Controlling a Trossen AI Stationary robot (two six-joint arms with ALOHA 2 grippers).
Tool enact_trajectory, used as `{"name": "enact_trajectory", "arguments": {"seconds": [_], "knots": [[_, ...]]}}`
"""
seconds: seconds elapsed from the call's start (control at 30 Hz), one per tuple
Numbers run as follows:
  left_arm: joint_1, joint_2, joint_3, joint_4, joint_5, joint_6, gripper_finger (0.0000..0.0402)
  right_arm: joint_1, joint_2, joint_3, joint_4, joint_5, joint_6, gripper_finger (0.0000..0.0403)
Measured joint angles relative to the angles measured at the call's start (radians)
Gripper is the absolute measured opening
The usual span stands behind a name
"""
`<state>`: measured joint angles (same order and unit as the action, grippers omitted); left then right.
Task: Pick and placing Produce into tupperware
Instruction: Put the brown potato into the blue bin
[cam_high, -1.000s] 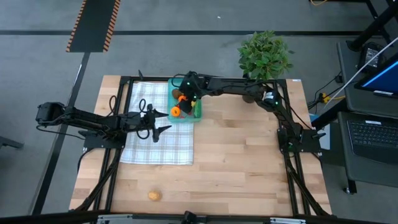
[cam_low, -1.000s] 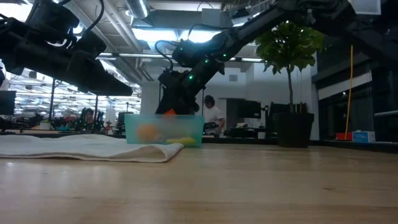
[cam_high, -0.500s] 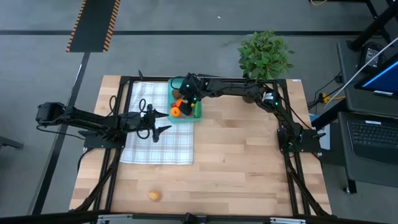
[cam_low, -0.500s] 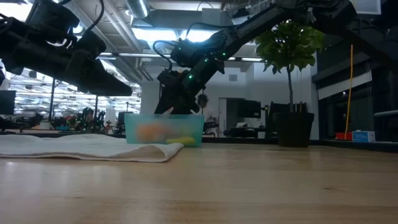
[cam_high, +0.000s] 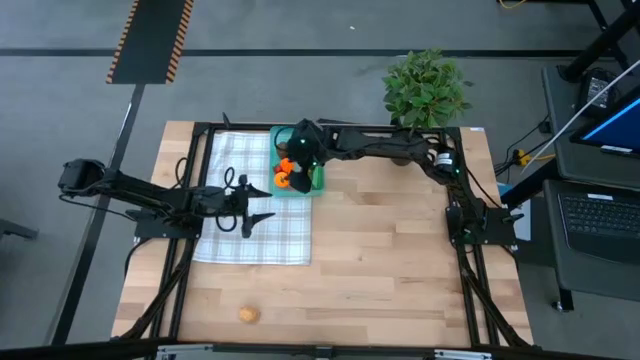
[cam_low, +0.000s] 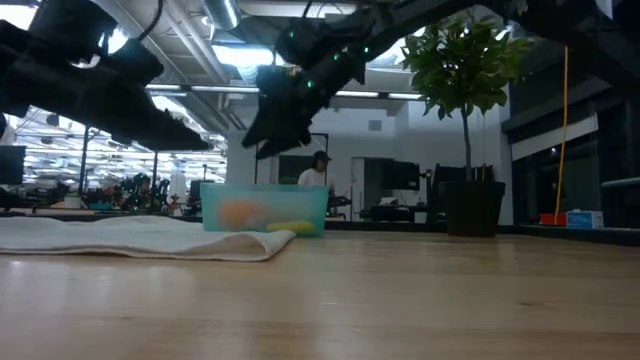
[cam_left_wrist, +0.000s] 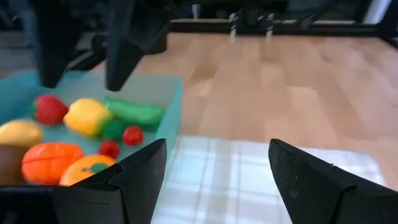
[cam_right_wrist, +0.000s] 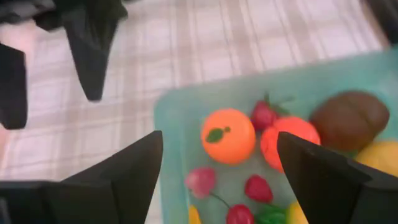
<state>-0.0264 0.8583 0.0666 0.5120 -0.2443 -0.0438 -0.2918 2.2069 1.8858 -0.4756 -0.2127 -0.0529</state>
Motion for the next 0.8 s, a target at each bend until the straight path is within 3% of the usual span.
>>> {"name": "enact_trajectory", "arguments": {"seconds": [0.17, 0.3, 0.57, 0.8], "knots": [[-0.055, -0.067, 0.0, 0.001, 0.0, 0.052, 0.0275, 0.048, -0.029, -0.001, 0.02, 0.029, -0.005, 0.0315], [-0.084, -0.144, 0.0, -0.008, -0.001, 0.081, 0.0275, 0.098, -0.045, -0.023, 0.091, 0.12, 0.055, 0.0316], [-0.14, -0.282, 0.0, -0.077, -0.001, 0.125, 0.0275, 0.218, -0.097, -0.289, 0.469, 0.176, 0.109, 0.0316], [-0.189, -0.337, 0.0, -0.122, -0.001, 0.125, 0.0275, 0.281, -0.341, -0.602, 0.732, 0.351, 0.094, 0.0316]]}}
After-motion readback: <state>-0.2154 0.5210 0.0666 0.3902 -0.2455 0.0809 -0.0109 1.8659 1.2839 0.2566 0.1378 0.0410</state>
